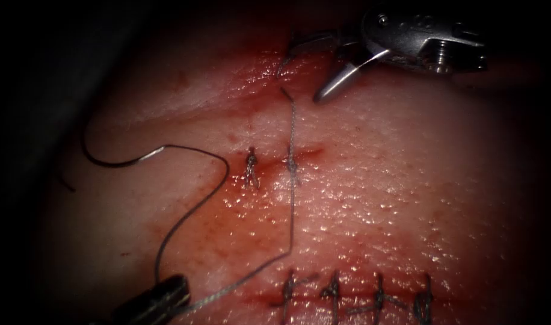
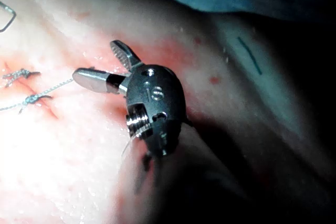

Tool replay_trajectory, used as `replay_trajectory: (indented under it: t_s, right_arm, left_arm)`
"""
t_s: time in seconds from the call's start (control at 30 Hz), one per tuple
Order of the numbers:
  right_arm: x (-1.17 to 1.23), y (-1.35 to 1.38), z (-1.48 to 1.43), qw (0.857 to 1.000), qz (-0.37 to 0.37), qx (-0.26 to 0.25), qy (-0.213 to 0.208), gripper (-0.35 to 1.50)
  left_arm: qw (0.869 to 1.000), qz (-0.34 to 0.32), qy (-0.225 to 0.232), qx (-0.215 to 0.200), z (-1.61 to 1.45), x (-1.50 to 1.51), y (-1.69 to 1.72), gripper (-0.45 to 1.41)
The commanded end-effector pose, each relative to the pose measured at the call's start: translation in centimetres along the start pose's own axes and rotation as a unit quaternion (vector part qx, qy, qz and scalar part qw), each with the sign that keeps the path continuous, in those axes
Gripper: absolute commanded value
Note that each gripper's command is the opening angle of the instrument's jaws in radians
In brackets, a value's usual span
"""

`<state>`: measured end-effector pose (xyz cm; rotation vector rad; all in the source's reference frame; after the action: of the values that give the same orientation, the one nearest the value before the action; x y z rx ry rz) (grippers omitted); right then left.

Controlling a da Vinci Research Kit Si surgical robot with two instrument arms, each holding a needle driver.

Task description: Wound Closure

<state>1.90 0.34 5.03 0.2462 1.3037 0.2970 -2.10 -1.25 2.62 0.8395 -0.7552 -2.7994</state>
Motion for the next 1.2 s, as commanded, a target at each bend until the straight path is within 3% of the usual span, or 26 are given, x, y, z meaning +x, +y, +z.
replay_trajectory:
  t_s: [0.03,0.1,0.17,0.2,0.23,0.43,0.63,0.73,0.93,1.2]
  right_arm:
    - [-0.04,-0.04,0.01,1.0,-0.001,-0.011,0.007,1.33]
    - [-0.05,-0.17,-0.06,0.999,-0.006,-0.024,0.021,1.31]
    - [-0.08,-0.32,-0.05,0.999,-0.011,-0.024,0.032,1.11]
    - [-0.09,-0.38,-0.04,0.999,-0.013,-0.01,0.041,0.79]
    - [-0.12,-0.52,-0.02,0.998,-0.018,0.018,0.057,-0.35]
    - [-0.09,-0.66,0.11,0.997,-0.022,0.022,0.067,-0.35]
    - [-0.19,-0.85,0.43,0.994,-0.037,0.048,0.092,-0.35]
    - [-0.16,-0.98,0.49,0.987,-0.047,0.08,0.128,-0.35]
    - [-0.07,-1.11,0.39,0.973,-0.015,0.091,0.209,-0.35]
    - [0.02,-1.16,0.29,0.961,0.028,0.032,0.274,-0.35]
  left_arm:
    - [1.0,-0.003,0.0,0.001,0.09,0.03,-0.02,-0.45]
    - [1.0,-0.006,-0.003,0.009,0.2,0.03,-0.22,-0.45]
    - [1.0,-0.007,-0.002,0.009,0.3,0.04,-0.33,-0.45]
    - [1.0,-0.006,-0.001,0.008,0.35,0.05,-0.38,-0.45]
    - [1.0,-0.008,0.001,0.007,0.46,0.07,-0.46,-0.45]
    - [1.0,-0.008,-0.002,0.003,0.77,-0.03,-0.59,-0.45]
    - [1.0,-0.014,-0.006,0.001,1.08,-0.23,-0.64,-0.45]
    - [1.0,-0.017,-0.012,-0.001,1.31,-0.39,-0.66,-0.45]
    - [0.998,-0.044,-0.034,0.0,1.74,-0.7,-0.52,-0.45]
    - [0.997,-0.061,-0.042,-0.007,2.02,-0.8,-0.16,-0.45]
